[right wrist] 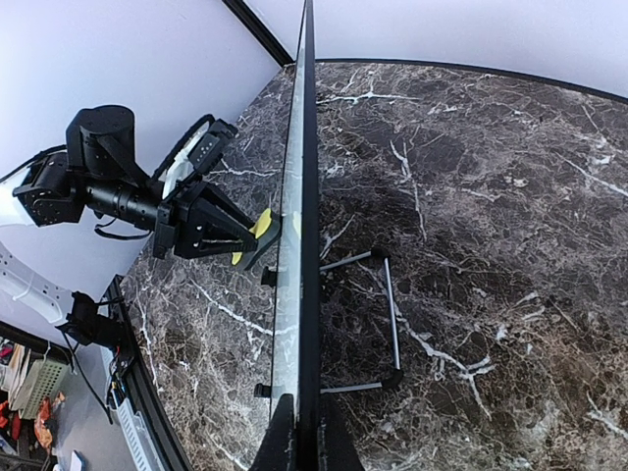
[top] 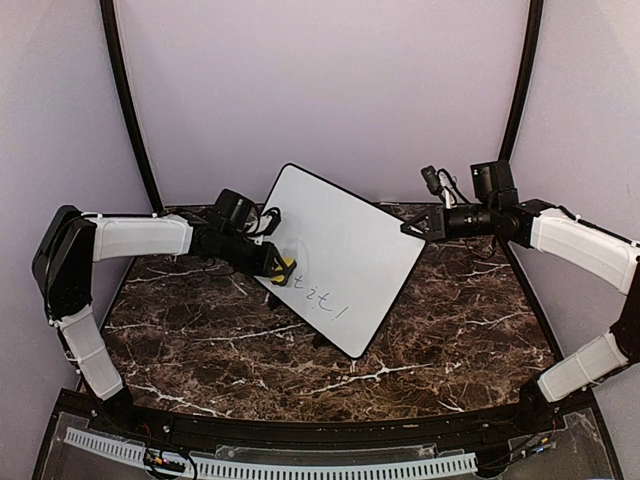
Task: Erase the whiteboard
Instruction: Erase the center of the whiteboard.
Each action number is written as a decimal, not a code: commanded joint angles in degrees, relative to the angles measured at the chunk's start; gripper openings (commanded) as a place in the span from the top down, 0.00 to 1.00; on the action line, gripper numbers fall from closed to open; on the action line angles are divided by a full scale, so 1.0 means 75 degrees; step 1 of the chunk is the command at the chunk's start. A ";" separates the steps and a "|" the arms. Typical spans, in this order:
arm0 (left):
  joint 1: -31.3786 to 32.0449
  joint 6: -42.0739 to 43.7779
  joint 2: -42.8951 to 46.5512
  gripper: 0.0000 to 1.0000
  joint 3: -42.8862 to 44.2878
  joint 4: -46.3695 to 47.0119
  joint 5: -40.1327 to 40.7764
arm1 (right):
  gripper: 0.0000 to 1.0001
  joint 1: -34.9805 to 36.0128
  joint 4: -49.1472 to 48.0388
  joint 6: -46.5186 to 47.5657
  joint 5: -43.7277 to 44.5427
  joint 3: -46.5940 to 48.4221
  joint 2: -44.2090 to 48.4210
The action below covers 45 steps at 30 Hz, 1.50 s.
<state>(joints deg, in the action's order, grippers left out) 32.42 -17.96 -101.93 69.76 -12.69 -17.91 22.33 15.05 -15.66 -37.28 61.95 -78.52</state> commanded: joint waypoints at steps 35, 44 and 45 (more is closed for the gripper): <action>0.0115 0.0047 -0.0058 1.00 -0.0005 0.0590 0.0110 | 1.00 0.0265 -0.0026 0.0855 -0.0327 -0.0005 -0.0042; 0.0715 -0.0493 0.0142 1.00 -0.1525 0.1123 -0.0263 | 1.00 0.0263 -0.0062 0.0859 -0.0338 -0.0031 -0.0108; 0.0742 -0.0579 0.0162 1.00 -0.1633 0.1277 -0.0302 | 1.00 0.0268 -0.0061 0.0858 -0.0332 -0.0036 -0.0103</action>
<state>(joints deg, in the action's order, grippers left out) 35.22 -19.33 -100.22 62.81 -4.12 -18.35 22.44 15.11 -15.75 -37.01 61.98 -78.54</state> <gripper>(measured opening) 0.221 0.033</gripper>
